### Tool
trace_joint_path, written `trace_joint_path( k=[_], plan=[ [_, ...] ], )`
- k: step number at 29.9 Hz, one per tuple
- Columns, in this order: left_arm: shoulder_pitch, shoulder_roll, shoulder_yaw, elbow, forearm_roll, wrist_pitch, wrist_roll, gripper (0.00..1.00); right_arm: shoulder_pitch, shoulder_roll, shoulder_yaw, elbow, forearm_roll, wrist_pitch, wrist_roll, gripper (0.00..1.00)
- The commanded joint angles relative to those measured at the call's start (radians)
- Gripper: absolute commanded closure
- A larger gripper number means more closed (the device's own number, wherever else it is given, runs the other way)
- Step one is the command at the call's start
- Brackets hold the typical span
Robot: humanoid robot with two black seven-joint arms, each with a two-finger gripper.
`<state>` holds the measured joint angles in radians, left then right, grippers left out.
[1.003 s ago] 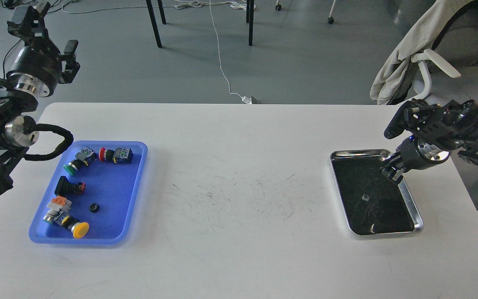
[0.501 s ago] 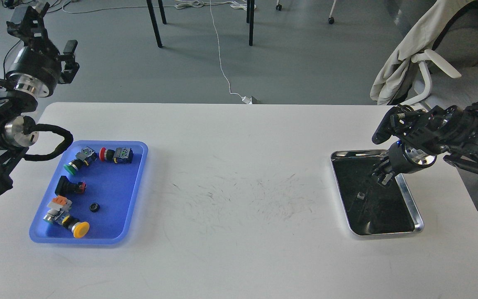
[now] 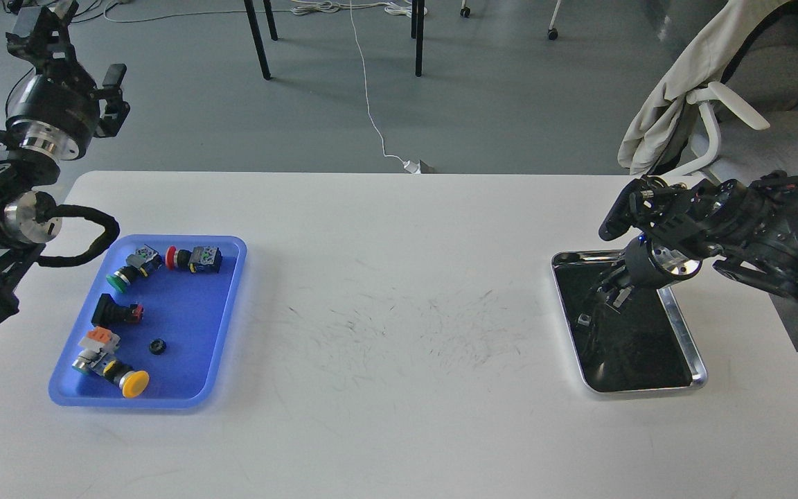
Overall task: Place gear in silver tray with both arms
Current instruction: 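Carry the gear with the right gripper and lower it into the silver tray, then open the right gripper and withdraw it away from the silver tray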
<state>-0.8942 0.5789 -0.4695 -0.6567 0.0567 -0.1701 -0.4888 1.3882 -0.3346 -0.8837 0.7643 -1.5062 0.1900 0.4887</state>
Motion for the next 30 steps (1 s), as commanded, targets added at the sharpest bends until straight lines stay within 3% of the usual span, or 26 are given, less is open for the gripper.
trace_joint_path(
  k=[1,2,4,5,14,20,23,27,30],
  plan=[
    [0.001,0.003,0.0,0.0,0.0,0.0,0.0,0.02,-0.003,0.003,0.0,-0.002,0.001,0.0,0.0,0.84],
    [0.001,0.003,0.0,0.0,0.0,0.0,0.0,0.02,-0.001,0.003,0.0,0.0,0.007,0.002,0.0,0.8],
    [0.001,0.003,0.0,0.0,0.0,0.001,0.0,0.01,0.002,-0.001,0.003,0.001,0.012,0.0,0.0,0.59],
    [0.001,0.003,0.0,0.0,0.0,0.001,0.0,0.02,0.002,-0.003,0.008,0.001,0.012,0.0,0.0,0.56],
    [0.001,0.001,0.002,0.0,0.0,0.004,0.0,0.02,0.006,-0.017,0.022,0.004,0.014,0.003,0.0,0.56],
    [0.001,0.032,0.02,-0.001,0.014,-0.015,0.0,0.01,0.003,-0.033,0.12,-0.003,0.104,0.008,0.0,0.44],
    [0.0,0.055,0.049,-0.006,0.014,-0.048,0.0,0.01,0.005,-0.049,0.163,-0.007,0.153,0.008,0.0,0.31],
    [0.0,0.108,0.054,-0.047,0.02,-0.065,0.0,0.01,0.012,-0.102,0.215,0.0,0.182,0.008,0.0,0.28],
    [-0.003,0.171,0.11,-0.15,0.025,-0.06,0.0,0.01,0.011,-0.136,0.288,-0.003,0.204,0.008,0.0,0.26]
  ],
)
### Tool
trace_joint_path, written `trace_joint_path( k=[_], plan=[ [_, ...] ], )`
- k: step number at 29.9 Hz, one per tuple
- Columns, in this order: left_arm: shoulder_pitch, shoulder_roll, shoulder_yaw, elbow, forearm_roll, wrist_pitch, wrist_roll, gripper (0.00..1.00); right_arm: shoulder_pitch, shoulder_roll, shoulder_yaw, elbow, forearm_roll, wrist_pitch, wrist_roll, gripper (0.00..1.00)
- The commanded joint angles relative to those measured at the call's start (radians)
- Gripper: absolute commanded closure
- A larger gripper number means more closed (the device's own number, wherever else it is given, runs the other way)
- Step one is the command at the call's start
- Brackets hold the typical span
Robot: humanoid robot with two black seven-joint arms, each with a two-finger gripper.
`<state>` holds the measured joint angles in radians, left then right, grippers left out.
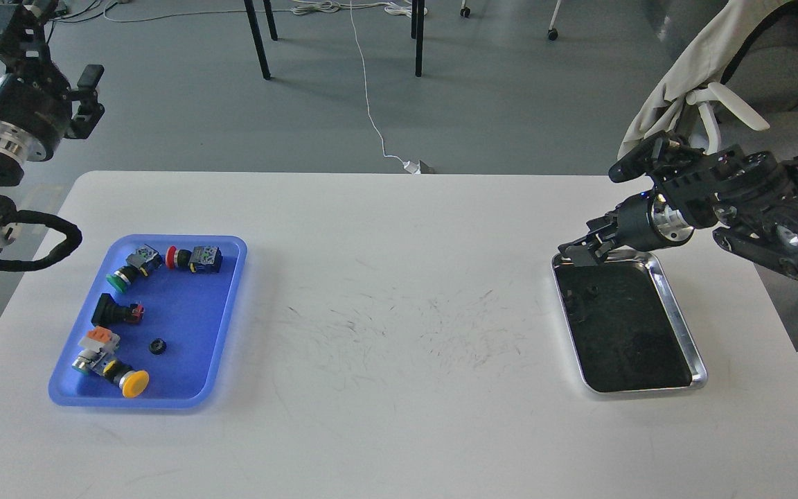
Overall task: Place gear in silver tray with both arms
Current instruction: 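Open the right gripper and withdraw it away from the silver tray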
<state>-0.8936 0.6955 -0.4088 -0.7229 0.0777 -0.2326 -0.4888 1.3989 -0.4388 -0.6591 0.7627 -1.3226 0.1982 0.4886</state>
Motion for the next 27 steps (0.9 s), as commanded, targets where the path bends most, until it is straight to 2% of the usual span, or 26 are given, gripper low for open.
trace_joint_path(
  k=[1,8,17,23,27],
  plan=[
    [-0.01,0.076,0.086,-0.111,0.004,0.002,0.0,0.01,-0.001,-0.05,0.091,0.007,0.035,0.0,0.0,0.25],
    [-0.001,0.122,0.15,-0.211,0.014,-0.005,0.0,0.01,-0.035,-0.142,0.231,0.012,0.209,-0.005,0.0,0.2],
    [0.027,0.191,0.298,-0.245,0.08,-0.004,0.0,0.01,-0.127,-0.244,0.413,0.018,0.512,-0.011,0.0,0.18],
    [0.094,0.225,0.308,-0.299,0.218,0.002,0.0,0.02,-0.21,-0.285,0.535,0.03,0.574,-0.017,0.0,0.18],
    [0.117,0.297,0.347,-0.348,0.348,0.007,0.0,0.02,-0.244,-0.324,0.584,0.044,0.615,-0.028,0.0,0.18]
  ],
)
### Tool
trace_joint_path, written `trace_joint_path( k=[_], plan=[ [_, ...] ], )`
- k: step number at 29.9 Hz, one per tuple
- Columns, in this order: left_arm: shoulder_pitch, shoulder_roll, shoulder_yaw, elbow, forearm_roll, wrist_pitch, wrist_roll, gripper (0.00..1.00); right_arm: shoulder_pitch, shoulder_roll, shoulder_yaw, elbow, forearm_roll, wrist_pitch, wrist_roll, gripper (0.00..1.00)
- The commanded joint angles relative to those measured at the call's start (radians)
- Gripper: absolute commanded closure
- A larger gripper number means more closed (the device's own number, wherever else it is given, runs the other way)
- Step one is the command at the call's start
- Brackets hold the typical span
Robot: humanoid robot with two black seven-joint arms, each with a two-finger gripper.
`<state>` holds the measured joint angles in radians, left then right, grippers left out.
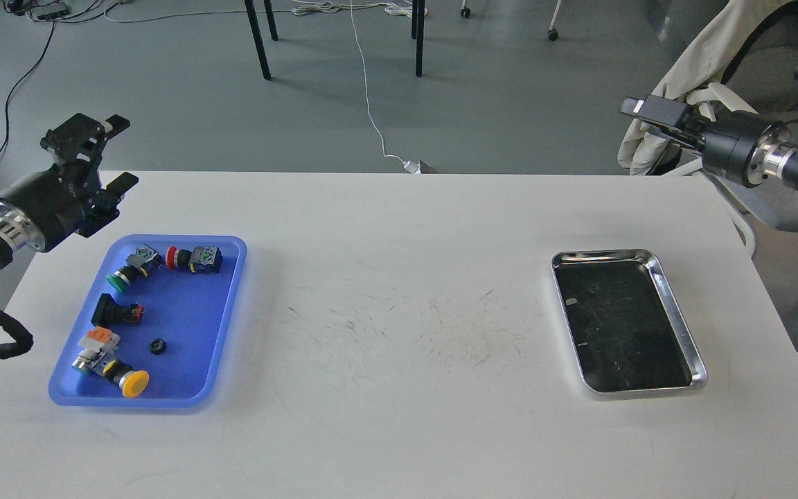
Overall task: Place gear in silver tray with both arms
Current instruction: 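Open the right gripper and withdraw it away from the silver tray, then move the left gripper down into the blue tray toward another part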
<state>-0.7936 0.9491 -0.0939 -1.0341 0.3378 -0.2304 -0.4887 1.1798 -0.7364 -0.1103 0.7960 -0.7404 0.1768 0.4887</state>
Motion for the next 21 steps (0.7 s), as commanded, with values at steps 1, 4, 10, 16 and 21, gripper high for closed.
trace_joint_path(
  k=[1,4,10,16,21],
  plan=[
    [0.019,0.049,0.046,-0.046,0.113,0.016,0.0,0.02,-0.032,-0.032,0.043,0.008,0.055,-0.008,0.0,0.18],
    [0.023,0.106,0.069,-0.095,0.19,0.049,0.0,0.02,-0.055,-0.035,0.064,0.012,0.127,-0.019,0.0,0.18],
    [0.03,0.203,0.079,-0.227,0.449,0.134,0.0,0.02,-0.078,-0.037,0.09,0.011,0.223,-0.057,0.0,0.18],
    [0.093,0.22,0.097,-0.285,0.607,0.224,0.0,0.02,-0.126,-0.035,0.093,0.012,0.355,-0.089,0.0,0.16],
    [0.135,0.23,0.125,-0.326,0.737,0.312,0.0,0.02,-0.147,-0.035,0.095,0.029,0.358,-0.114,0.0,0.16]
  ],
)
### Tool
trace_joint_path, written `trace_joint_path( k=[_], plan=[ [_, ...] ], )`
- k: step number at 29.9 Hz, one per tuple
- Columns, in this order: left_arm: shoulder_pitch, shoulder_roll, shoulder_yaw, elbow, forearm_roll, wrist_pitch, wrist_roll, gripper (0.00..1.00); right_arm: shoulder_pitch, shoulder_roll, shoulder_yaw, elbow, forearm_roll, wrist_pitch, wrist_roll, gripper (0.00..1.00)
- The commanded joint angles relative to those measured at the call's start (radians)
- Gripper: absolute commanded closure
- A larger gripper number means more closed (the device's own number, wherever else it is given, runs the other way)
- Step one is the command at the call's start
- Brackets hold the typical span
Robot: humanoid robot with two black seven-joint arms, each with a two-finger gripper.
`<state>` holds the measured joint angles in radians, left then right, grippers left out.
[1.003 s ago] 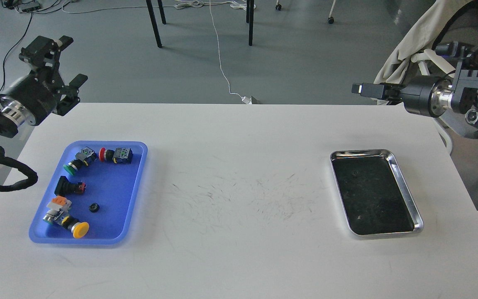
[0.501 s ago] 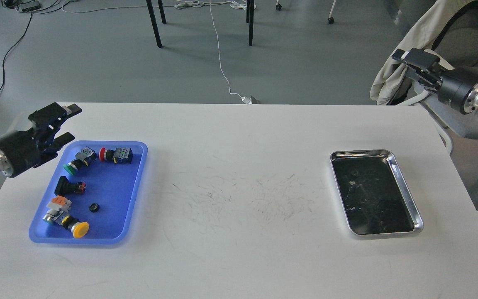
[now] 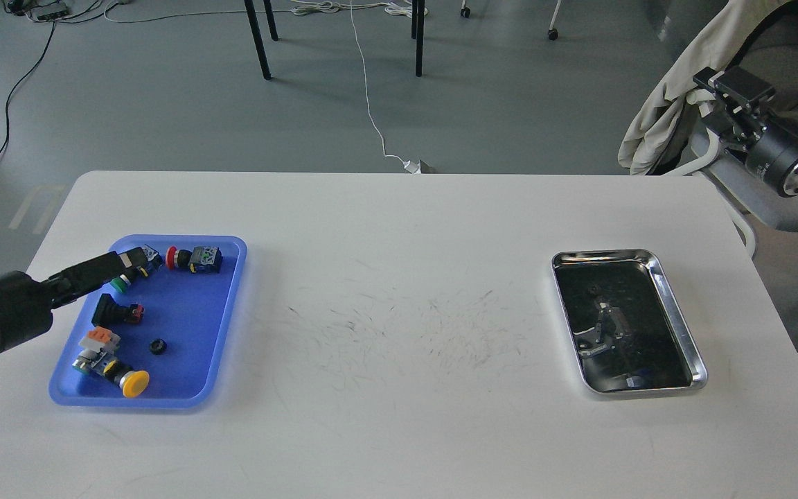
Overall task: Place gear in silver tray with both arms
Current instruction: 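Move the left gripper down into the blue tray toward another part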
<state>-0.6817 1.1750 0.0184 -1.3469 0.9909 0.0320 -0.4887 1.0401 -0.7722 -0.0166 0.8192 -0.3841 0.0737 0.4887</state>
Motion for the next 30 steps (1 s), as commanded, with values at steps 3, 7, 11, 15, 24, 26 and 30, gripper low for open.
trace_joint_path(
  k=[3,7,11,15,24,26,30],
  plan=[
    [0.039,0.002,0.012,-0.017,0.204,0.078,0.0,0.03,-0.008,-0.001,0.009,0.008,0.002,-0.012,0.0,0.16],
    [0.039,-0.005,0.011,-0.024,0.258,0.094,0.0,0.03,-0.009,0.001,0.012,0.008,0.002,-0.012,0.0,0.16],
    [0.03,0.005,0.008,-0.032,0.252,0.094,0.0,0.03,-0.009,0.001,0.014,0.006,0.002,-0.012,0.0,0.16],
    [0.025,0.015,0.005,-0.043,0.291,0.078,0.0,0.03,-0.009,0.002,0.014,0.008,0.002,-0.012,0.0,0.16],
    [-0.054,-0.003,0.005,-0.003,0.553,0.019,0.0,0.02,-0.009,0.002,0.023,0.006,0.002,-0.014,0.0,0.16],
    [-0.078,-0.005,0.005,0.005,0.629,0.0,0.0,0.02,-0.009,0.004,0.023,0.005,0.001,-0.012,0.0,0.16],
    [-0.093,-0.044,0.003,0.012,0.716,-0.009,0.0,0.02,-0.009,0.005,0.023,0.006,0.001,-0.015,0.0,0.16]
  ],
)
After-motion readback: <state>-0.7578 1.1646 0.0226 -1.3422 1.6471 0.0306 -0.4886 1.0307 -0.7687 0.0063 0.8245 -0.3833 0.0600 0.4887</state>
